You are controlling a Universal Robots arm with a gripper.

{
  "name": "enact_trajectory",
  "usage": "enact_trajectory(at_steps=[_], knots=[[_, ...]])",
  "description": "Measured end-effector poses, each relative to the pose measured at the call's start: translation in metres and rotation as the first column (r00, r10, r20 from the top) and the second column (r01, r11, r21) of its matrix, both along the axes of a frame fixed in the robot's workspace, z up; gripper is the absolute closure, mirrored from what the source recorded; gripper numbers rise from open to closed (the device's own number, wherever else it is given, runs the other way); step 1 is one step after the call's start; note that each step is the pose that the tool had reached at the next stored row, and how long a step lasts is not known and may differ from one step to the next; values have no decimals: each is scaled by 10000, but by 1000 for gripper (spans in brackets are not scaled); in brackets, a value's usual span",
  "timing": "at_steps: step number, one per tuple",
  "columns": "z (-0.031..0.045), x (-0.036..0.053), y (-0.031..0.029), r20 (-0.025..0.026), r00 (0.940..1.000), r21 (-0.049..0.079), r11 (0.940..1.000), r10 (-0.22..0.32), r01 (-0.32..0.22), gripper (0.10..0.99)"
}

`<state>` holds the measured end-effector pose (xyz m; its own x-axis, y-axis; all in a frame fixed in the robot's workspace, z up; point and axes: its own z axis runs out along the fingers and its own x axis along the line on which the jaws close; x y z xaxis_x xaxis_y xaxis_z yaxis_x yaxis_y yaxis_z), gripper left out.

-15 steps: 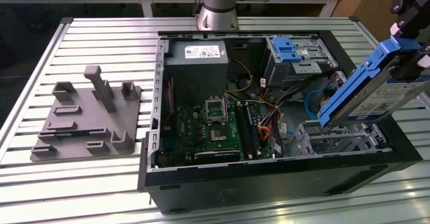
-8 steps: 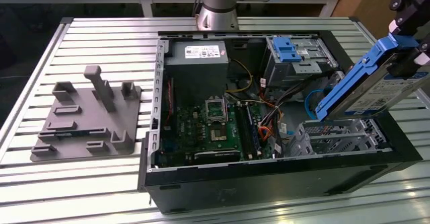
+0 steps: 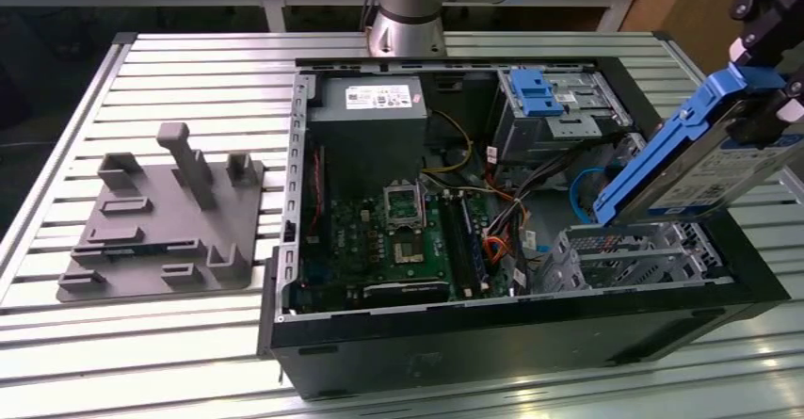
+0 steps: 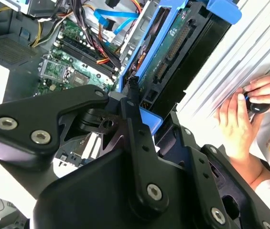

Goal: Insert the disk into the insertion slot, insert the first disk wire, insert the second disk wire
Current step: 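Insert the disk into the insertion slot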

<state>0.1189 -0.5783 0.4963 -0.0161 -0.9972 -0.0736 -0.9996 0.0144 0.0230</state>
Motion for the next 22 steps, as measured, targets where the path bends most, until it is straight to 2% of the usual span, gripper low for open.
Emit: enact_trajectory(at_steps=[2,4,10,22], knots=[[-1,1,0,90,10000,1,10000,1,-1,722],[-2,1,0,128,9999,0,10000,2,-2,722],[-6,0,7,130,9999,-4,10000,0,0,722],[-81,-17,16,129,9999,-3,10000,1,-1,722]])
